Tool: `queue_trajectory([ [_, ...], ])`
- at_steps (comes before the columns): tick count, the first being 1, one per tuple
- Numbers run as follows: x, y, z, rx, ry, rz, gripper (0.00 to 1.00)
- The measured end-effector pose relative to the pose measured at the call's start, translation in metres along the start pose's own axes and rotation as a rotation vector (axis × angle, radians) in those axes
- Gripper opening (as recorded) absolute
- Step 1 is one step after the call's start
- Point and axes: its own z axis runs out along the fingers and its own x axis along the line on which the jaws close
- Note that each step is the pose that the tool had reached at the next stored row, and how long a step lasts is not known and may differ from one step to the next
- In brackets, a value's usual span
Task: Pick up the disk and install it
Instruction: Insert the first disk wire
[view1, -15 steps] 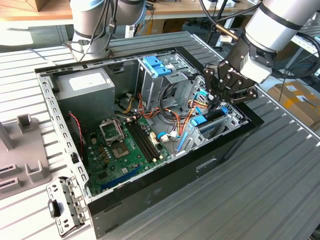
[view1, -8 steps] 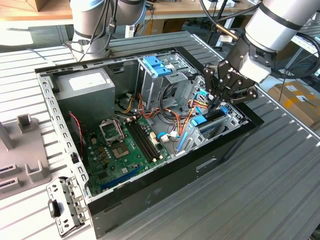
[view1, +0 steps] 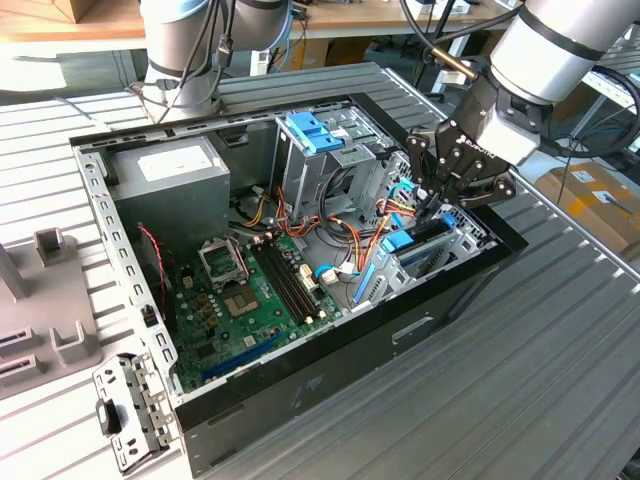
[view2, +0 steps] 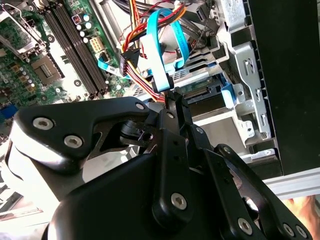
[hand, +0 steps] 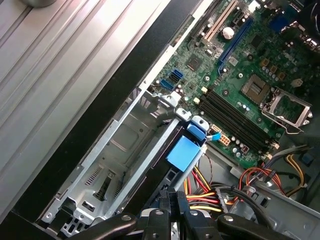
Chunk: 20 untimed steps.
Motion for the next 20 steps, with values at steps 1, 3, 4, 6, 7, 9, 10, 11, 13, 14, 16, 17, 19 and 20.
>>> queue_trajectory([
  [1, 0.0000, 0.0000, 0.0000, 0.0003, -0.0001, 0.003, 0.17],
  [3, 0.0000, 0.0000, 0.0000, 0.0006, -0.0002, 0.006, 0.17],
  [4, 0.0000, 0.0000, 0.0000, 0.0009, -0.0003, 0.009, 0.17],
  [6, 0.0000, 0.0000, 0.0000, 0.0013, -0.0005, 0.012, 0.17],
  [7, 0.0000, 0.0000, 0.0000, 0.0016, -0.0005, 0.014, 0.17],
  [9, 0.0000, 0.0000, 0.0000, 0.0020, -0.0007, 0.018, 0.17],
  [10, 0.0000, 0.0000, 0.0000, 0.0023, -0.0007, 0.021, 0.17],
  [11, 0.0000, 0.0000, 0.0000, 0.0027, -0.0008, 0.025, 0.17],
  [13, 0.0000, 0.0000, 0.0000, 0.0036, -0.0012, 0.033, 0.17],
  [14, 0.0000, 0.0000, 0.0000, 0.0039, -0.0012, 0.036, 0.17],
  [16, 0.0000, 0.0000, 0.0000, 0.0048, -0.0016, 0.045, 0.17],
  [17, 0.0000, 0.0000, 0.0000, 0.0054, -0.0017, 0.049, 0.17],
  [19, 0.0000, 0.0000, 0.0000, 0.0066, -0.0021, 0.060, 0.17],
  [20, 0.0000, 0.0000, 0.0001, 0.0071, -0.0023, 0.065, 0.17],
])
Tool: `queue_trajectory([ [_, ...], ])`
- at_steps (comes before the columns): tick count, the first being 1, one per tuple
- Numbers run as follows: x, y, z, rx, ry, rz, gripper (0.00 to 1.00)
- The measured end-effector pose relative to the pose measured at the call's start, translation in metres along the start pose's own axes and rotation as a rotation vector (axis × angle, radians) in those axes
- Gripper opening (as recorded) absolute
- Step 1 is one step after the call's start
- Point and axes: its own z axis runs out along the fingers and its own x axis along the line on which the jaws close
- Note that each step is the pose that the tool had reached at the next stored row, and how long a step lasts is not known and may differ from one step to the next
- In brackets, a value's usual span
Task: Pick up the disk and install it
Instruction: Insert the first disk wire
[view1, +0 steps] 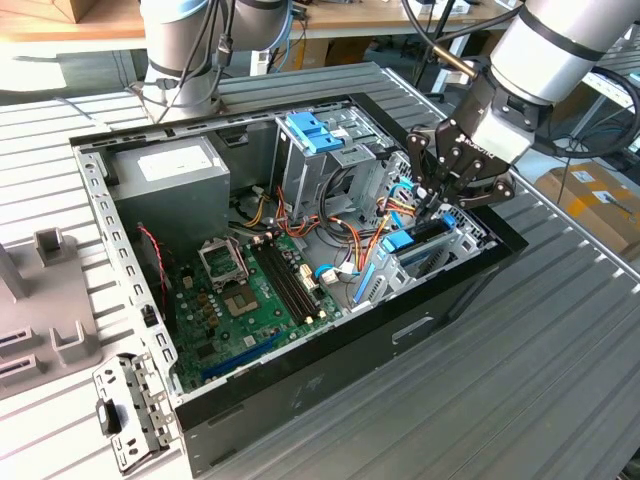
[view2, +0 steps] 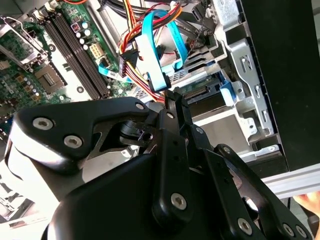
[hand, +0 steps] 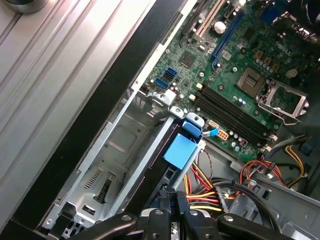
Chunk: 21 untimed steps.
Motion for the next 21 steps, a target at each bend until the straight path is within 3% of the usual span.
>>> queue_trajectory([
  [15, 0.0000, 0.0000, 0.0000, 0.0085, -0.0027, 0.078, 0.17],
  [21, 0.0000, 0.0000, 0.0001, 0.0146, -0.0047, 0.134, 0.17],
])
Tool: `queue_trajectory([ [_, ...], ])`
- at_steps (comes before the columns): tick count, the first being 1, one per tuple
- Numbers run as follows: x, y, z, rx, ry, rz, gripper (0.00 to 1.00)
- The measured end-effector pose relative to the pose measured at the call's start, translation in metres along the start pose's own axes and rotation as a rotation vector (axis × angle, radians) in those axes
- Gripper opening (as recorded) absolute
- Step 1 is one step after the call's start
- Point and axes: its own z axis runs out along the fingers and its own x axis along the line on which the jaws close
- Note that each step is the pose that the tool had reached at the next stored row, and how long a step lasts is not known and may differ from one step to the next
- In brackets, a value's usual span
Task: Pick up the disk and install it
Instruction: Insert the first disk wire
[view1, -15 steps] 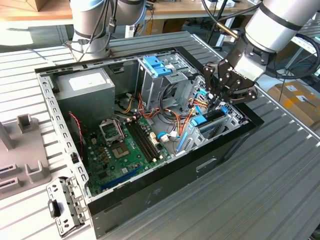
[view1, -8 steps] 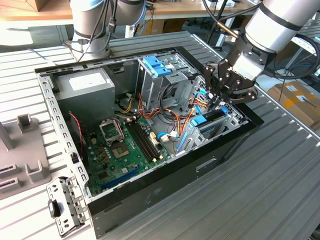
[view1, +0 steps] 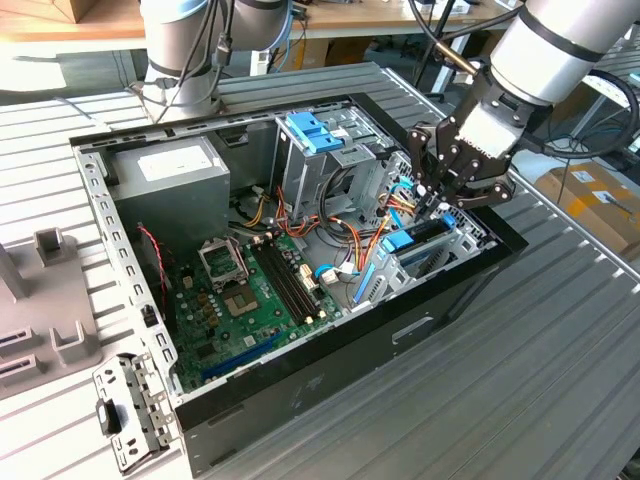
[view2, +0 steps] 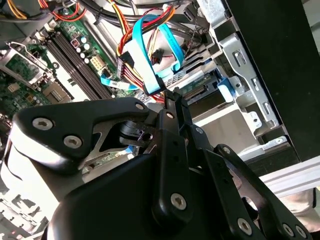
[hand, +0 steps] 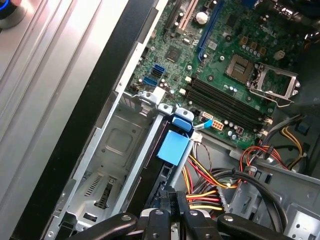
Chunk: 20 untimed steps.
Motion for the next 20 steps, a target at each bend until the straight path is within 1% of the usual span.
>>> queue_trajectory([
  [2, 0.0000, 0.0000, 0.0000, 0.0020, -0.0005, 0.018, 0.17],
  [4, 0.0000, 0.0000, 0.0000, 0.0053, -0.0016, 0.049, 0.17],
  [6, 0.0000, 0.0000, 0.0000, 0.0072, -0.0022, 0.067, 0.17],
  [9, 0.0000, 0.0000, 0.0001, 0.0116, -0.0036, 0.107, 0.17],
  [14, 0.0000, 0.0000, 0.0001, 0.0157, -0.0049, 0.144, 0.17],
  [18, 0.0000, 0.0000, 0.0001, 0.0201, -0.0063, 0.185, 0.17],
  [20, 0.0000, 0.0000, 0.0001, 0.0231, -0.0072, 0.212, 0.17],
])
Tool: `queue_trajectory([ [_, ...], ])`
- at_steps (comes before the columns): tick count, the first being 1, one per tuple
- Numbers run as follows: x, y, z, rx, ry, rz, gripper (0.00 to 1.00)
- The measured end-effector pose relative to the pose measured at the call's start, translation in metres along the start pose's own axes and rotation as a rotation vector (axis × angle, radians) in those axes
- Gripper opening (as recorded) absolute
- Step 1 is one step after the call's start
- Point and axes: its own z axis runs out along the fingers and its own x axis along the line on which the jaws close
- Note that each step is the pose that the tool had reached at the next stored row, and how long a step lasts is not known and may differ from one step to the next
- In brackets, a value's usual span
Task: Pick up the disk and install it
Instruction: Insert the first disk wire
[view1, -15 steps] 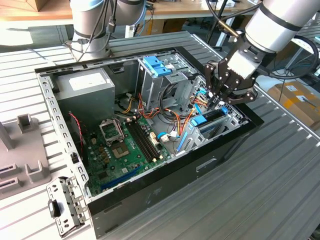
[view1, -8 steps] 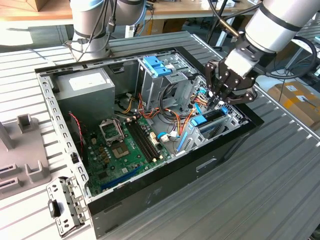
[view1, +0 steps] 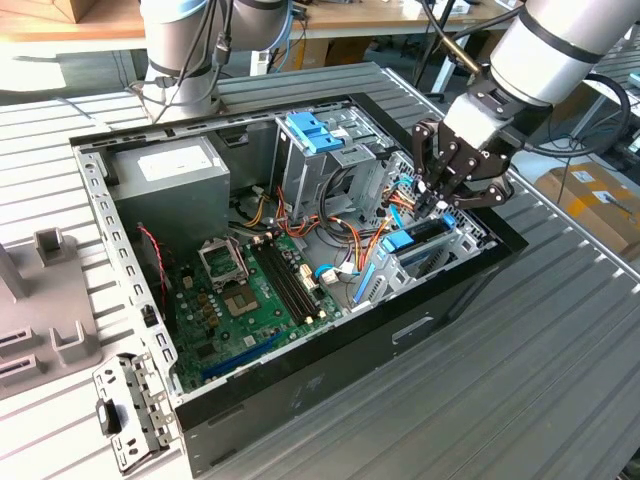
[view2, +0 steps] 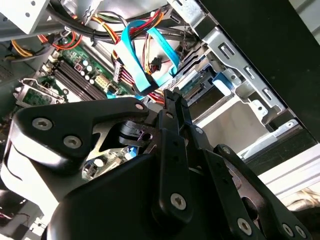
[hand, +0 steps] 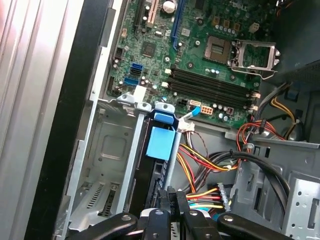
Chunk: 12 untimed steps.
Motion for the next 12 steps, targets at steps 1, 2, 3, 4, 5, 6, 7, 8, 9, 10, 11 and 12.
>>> queue_trajectory([
  [1, 0.0000, 0.0000, 0.0001, 0.0013, -0.0005, 0.011, 0.17],
  [2, 0.0000, 0.0000, 0.0001, 0.0033, -0.0011, 0.030, 0.17],
  [3, 0.0000, 0.0000, 0.0002, 0.0043, -0.0014, 0.040, 0.17],
  [4, 0.0000, 0.0000, 0.0002, 0.0064, -0.0021, 0.059, 0.17],
  [5, 0.0000, 0.0000, 0.0003, 0.0084, -0.0028, 0.077, 0.17],
  [6, 0.0000, 0.0000, 0.0004, 0.0098, -0.0032, 0.090, 0.17],
  [7, 0.0001, 0.0000, 0.0007, 0.0130, -0.0042, 0.120, 0.17],
  [8, 0.0001, -0.0001, 0.0009, 0.0147, -0.0047, 0.135, 0.17],
  [9, 0.0001, 0.0000, 0.0011, 0.0164, -0.0052, 0.151, 0.17],
  [10, 0.0002, -0.0001, 0.0015, 0.0192, -0.0062, 0.176, 0.17],
  [11, 0.0002, -0.0003, 0.0017, 0.0202, -0.0066, 0.185, 0.17],
  [12, 0.0004, -0.0007, 0.0019, 0.0210, -0.0069, 0.193, 0.17],
])
